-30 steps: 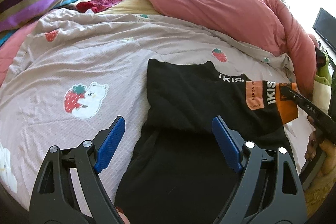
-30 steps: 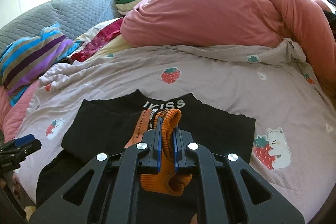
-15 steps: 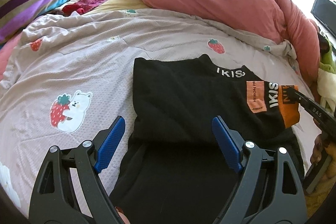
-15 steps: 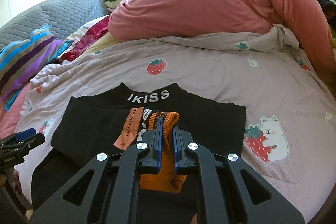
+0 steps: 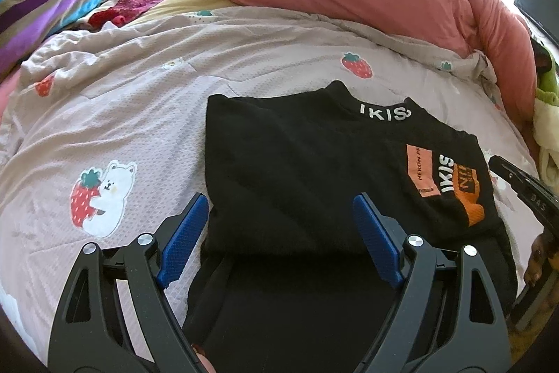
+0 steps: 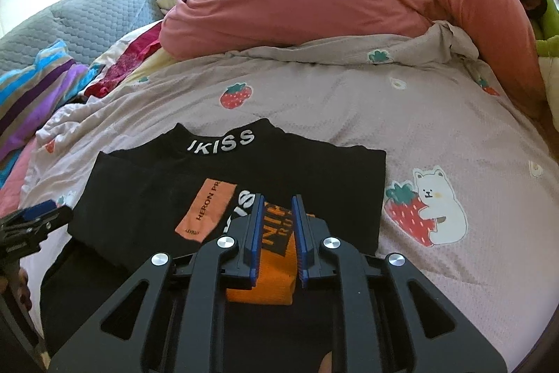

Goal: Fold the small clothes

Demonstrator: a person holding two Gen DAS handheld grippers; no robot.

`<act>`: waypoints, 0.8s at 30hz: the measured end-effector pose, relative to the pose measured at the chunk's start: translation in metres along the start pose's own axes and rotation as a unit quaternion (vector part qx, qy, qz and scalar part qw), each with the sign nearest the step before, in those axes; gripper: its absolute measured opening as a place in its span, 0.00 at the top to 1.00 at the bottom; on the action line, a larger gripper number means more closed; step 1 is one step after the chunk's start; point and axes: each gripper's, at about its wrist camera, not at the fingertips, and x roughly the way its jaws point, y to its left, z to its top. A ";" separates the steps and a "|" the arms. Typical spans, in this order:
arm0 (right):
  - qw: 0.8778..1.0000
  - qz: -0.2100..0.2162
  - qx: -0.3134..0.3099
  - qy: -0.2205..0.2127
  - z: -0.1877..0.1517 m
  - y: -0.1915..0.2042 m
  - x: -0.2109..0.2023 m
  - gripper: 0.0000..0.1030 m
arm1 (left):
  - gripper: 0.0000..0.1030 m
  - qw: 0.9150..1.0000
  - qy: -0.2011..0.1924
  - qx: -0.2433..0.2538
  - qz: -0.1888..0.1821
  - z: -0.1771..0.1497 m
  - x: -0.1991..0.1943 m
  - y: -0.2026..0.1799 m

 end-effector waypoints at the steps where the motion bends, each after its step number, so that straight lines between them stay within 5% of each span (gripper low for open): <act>1: 1.000 0.005 -0.002 0.003 -0.001 0.002 0.000 0.85 | 0.31 1.000 0.001 0.003 -0.001 0.001 0.001 -0.001; 5: 0.999 0.022 -0.022 0.015 -0.004 0.017 0.004 0.81 | 0.44 1.000 0.016 0.015 -0.012 0.002 0.015 -0.005; 16: 0.995 0.066 -0.070 0.038 -0.008 0.067 0.018 0.70 | 0.44 0.999 0.045 0.011 -0.011 -0.017 0.033 0.014; 24: 0.992 0.035 -0.078 0.093 -0.026 0.057 0.043 0.64 | 0.44 0.999 0.041 0.005 -0.013 -0.021 0.032 0.021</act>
